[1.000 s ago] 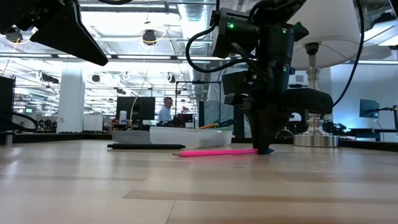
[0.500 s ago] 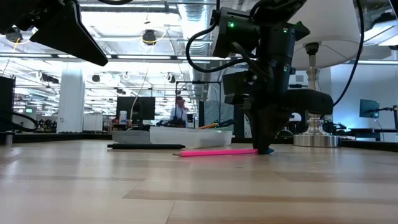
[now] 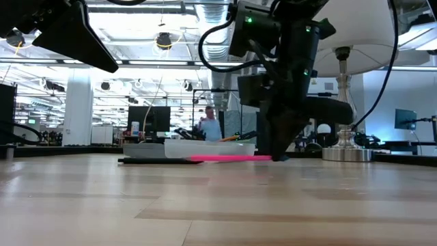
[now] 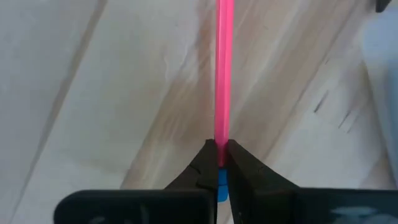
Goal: Pick & place school supplies into a supply box
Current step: Put the pink pencil into the supply box
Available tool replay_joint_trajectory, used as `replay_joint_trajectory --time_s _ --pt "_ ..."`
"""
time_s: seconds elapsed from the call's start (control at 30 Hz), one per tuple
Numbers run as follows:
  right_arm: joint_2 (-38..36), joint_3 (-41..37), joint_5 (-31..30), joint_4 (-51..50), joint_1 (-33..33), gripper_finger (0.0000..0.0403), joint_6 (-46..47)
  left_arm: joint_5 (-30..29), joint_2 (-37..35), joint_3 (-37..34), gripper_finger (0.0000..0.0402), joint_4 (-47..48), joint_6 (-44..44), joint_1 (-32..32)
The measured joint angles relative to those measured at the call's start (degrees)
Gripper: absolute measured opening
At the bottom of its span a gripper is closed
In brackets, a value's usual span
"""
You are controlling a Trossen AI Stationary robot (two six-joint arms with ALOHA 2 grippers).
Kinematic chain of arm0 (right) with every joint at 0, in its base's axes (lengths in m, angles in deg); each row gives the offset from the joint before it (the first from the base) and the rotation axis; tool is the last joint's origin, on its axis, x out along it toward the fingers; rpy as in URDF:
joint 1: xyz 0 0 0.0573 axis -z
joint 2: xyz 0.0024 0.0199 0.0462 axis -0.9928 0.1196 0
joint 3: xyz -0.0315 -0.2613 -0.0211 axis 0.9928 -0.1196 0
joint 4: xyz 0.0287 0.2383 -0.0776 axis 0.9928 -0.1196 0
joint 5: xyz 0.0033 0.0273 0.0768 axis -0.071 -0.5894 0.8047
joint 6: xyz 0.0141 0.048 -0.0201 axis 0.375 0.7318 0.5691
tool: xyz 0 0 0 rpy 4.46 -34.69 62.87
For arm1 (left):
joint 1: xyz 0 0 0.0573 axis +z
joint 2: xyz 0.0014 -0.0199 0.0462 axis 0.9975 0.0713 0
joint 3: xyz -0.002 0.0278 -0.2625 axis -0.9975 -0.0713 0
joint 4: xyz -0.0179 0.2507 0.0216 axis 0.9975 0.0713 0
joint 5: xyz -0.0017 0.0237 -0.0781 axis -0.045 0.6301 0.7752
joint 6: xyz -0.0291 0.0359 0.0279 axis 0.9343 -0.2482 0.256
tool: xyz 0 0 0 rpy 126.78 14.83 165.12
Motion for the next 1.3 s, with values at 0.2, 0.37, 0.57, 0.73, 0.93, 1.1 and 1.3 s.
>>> replay_joint_trajectory --time_s 0.2,0.37,0.57,0.73,0.93,1.1,1.3 --pt "0.00 1.73 -0.37 -1.72 0.04 0.0001 -1.22 0.04 0.00 -0.01 0.0090 0.01 0.00 -0.32" --pt "-0.02 4.45 -4.51 -4.79 0.00 0.0001 -2.52 0.03 0.00 -1.22 0.0090 -0.95 0.03 -0.33" --pt "-0.09 8.22 -11.62 -7.18 0.45 0.0001 -6.43 1.14 0.00 -7.20 0.0090 -1.42 7.01 -0.32" --pt "-0.11 9.78 -20.05 -4.81 3.01 0.0001 -13.67 1.20 0.00 -8.88 0.0090 -1.46 8.61 -0.32" --pt "-0.13 9.80 -23.70 1.32 9.06 0.0001 -22.84 1.16 0.00 -8.90 0.0090 -1.68 7.62 -0.32" --pt "-0.13 9.80 -22.77 6.94 13.72 0.0001 -30.14 1.16 0.00 -8.90 0.0090 -1.68 7.56 -0.32" --pt "-0.13 9.80 -16.77 9.61 18.40 0.0007 -32.80 0.52 0.02 -8.90 0.0090 -1.64 7.56 -0.32"
